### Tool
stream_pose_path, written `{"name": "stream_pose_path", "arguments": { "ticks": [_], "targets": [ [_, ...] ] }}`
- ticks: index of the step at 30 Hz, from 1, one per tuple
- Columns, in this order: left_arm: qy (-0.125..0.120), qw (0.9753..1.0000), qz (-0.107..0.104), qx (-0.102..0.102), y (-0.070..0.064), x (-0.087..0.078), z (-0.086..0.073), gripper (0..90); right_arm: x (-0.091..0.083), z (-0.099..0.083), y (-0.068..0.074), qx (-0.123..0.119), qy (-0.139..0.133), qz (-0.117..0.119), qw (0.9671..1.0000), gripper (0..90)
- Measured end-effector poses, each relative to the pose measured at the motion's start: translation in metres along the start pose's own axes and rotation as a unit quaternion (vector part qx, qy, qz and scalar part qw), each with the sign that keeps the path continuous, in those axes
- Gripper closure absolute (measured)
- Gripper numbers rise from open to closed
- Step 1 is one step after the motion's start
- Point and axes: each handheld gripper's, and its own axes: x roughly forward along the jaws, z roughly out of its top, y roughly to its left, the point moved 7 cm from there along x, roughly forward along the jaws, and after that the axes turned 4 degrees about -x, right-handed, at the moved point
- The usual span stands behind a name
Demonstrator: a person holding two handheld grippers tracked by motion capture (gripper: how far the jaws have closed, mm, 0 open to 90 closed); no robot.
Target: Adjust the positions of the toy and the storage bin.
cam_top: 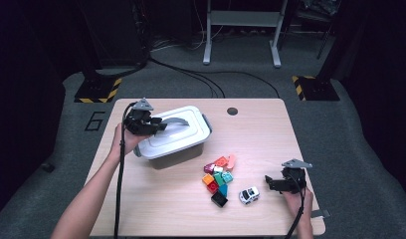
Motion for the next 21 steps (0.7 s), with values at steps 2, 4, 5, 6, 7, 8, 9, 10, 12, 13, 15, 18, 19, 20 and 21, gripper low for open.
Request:
{"name": "stream_pose_path", "arguments": {
  "ticks": [2,4,5,6,7,8,9,10,12,13,15,18,19,20,21],
  "targets": [
    [0.000,1.0000,0.000,-0.005,-0.005,-0.001,-0.001,63.5,0.000,0.000,0.000,0.001,0.000,0.000,1.0000,5.4],
    [0.000,1.0000,-0.006,-0.007,-0.010,-0.003,-0.002,63.4,0.000,0.000,0.000,0.000,0.000,0.000,1.0000,5.3],
    [-0.001,0.9998,-0.017,-0.010,-0.012,-0.003,-0.002,63.5,0.000,0.000,0.000,-0.001,0.001,0.000,1.0000,5.3],
    [-0.002,0.9996,-0.024,-0.012,-0.013,-0.003,-0.002,63.6,0.000,0.000,0.000,-0.001,0.001,0.000,1.0000,5.3],
    [-0.002,0.9995,-0.028,-0.012,-0.014,-0.002,-0.002,63.1,0.000,0.000,0.000,-0.001,0.001,0.000,1.0000,5.3],
    [-0.001,0.9995,-0.031,-0.004,-0.015,0.000,0.000,58.4,0.000,0.000,0.000,0.000,0.001,0.000,1.0000,5.3],
    [-0.001,0.9995,-0.031,-0.004,-0.015,0.000,0.000,55.6,0.000,0.000,0.000,0.000,0.001,0.000,1.0000,5.3],
    [-0.001,0.9990,-0.044,0.003,-0.017,0.003,0.002,54.8,0.000,0.000,0.000,-0.001,0.001,0.000,1.0000,5.3],
    [0.002,0.9990,-0.039,0.020,-0.017,0.009,0.007,56.2,0.000,0.000,0.000,-0.001,0.000,0.000,1.0000,5.3],
    [0.002,0.9990,-0.039,0.020,-0.017,0.009,0.007,58.0,0.000,0.000,0.000,-0.001,0.000,0.000,1.0000,5.3],
    [0.005,0.9989,-0.043,0.020,-0.016,0.012,0.009,59.5,0.000,0.000,0.000,0.000,0.000,0.000,1.0000,5.3],
    [0.005,0.9988,-0.047,0.014,-0.015,0.013,0.009,65.0,0.000,0.000,0.000,0.000,0.000,0.001,1.0000,5.2],
    [0.008,0.9989,-0.045,0.013,-0.017,0.012,0.009,65.1,0.000,0.000,0.000,0.000,0.000,0.001,1.0000,5.3],
    [0.008,0.9989,-0.045,0.013,-0.017,0.012,0.009,65.2,0.000,0.000,0.000,0.000,0.000,0.001,1.0000,5.3],
    [0.009,0.9989,-0.045,0.011,-0.018,0.012,0.009,65.2,0.000,0.000,0.000,0.000,0.000,0.001,1.0000,5.2]
  ]
}}
